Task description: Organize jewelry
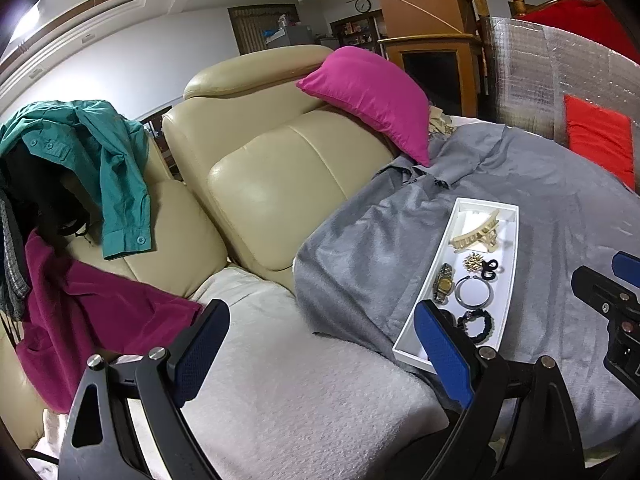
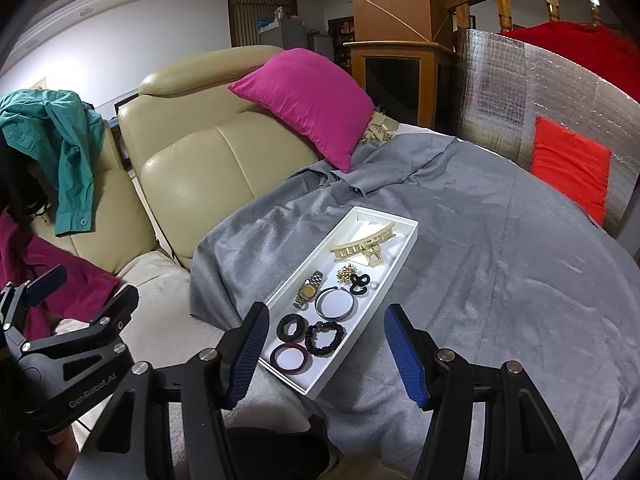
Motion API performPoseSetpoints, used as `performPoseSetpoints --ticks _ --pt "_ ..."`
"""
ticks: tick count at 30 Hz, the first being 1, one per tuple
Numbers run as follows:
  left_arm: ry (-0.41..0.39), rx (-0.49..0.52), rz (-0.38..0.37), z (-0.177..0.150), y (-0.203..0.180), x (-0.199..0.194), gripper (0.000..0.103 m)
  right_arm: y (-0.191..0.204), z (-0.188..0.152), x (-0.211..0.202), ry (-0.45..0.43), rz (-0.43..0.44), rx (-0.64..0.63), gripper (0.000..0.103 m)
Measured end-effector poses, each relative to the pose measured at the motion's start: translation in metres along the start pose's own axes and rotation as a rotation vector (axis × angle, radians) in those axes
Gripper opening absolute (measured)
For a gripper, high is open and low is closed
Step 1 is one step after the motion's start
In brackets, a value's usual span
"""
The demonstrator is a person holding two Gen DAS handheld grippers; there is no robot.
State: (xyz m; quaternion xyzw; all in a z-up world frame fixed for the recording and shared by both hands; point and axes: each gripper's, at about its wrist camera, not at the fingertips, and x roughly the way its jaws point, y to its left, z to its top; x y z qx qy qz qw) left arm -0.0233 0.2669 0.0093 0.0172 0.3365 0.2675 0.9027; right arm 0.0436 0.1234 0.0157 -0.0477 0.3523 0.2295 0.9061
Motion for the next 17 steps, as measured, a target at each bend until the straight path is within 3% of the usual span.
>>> performPoseSetpoints --ticks 11,17 --pt "0.016 0.002 0.067 0.001 -0.002 0.002 0.093 -0.001 0.004 0.018 0.011 0.057 -0.009 0.064" --pt "-0.011 0.040 0.059 0.013 -0.031 -0.001 0.093 -0.028 0.007 0.019 -0.009 0.071 0.031 0.064"
